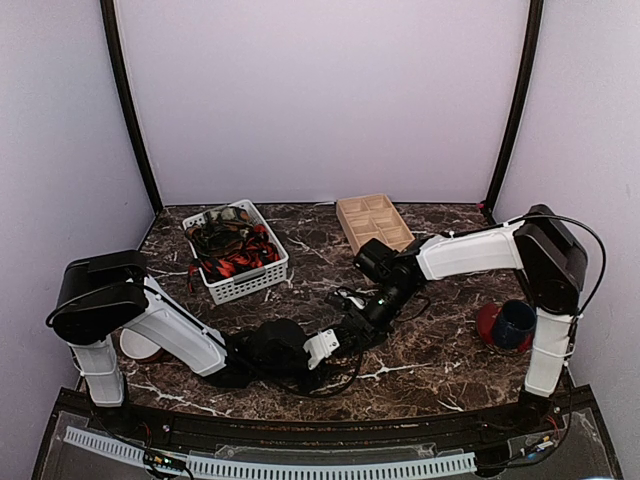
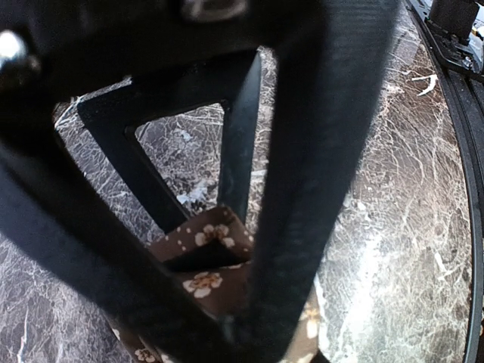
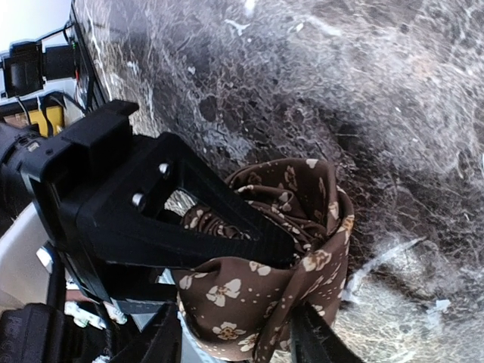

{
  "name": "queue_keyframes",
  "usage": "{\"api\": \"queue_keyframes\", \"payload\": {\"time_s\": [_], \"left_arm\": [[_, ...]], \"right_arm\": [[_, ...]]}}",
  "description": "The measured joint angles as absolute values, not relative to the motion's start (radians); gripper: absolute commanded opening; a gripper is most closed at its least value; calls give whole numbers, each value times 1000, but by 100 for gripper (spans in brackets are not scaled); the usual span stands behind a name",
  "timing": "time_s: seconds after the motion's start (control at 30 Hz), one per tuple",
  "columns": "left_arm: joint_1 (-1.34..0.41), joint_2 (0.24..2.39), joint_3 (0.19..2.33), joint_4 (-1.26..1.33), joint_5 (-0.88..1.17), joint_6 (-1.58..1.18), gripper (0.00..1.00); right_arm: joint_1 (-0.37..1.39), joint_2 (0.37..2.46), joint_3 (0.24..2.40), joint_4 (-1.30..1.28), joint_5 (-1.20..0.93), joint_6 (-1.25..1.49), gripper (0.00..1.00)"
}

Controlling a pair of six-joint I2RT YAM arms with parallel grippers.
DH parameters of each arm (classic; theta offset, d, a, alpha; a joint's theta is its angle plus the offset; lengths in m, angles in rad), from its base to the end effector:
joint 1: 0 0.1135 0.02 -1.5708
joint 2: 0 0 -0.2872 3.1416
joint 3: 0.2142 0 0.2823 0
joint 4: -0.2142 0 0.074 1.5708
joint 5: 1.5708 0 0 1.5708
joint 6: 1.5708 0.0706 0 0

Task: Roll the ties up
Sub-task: Pick up the tie from the center of the board.

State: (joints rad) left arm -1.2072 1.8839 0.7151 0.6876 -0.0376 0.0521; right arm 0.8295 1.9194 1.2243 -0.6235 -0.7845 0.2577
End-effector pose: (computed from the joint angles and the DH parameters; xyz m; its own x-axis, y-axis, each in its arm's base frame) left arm 0.1446 -0.3727 0.0895 -0.1164 0.4521 -0.8843 0.9294 0.3635 0.0635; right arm 0.2329 0.3282 0.1328 -0.7957 -0.6020 -0.0669 -0.4532 0.5184 0.7251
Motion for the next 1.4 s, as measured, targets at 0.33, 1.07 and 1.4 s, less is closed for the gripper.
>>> {"api": "queue_keyframes", "payload": {"time_s": [0.33, 1.07, 1.4], "left_arm": [[-1208, 1885, 722, 669, -38, 54, 51], [-1210, 1838, 641, 684, -156, 27, 82], [-1209, 1917, 701, 741, -125, 4, 40]], "right_arm": [[833, 1921, 1243, -647, -746, 248, 0], [832, 1911, 1195, -560, -774, 317, 0], [821, 1911, 1190, -551, -782, 332, 0]]}}
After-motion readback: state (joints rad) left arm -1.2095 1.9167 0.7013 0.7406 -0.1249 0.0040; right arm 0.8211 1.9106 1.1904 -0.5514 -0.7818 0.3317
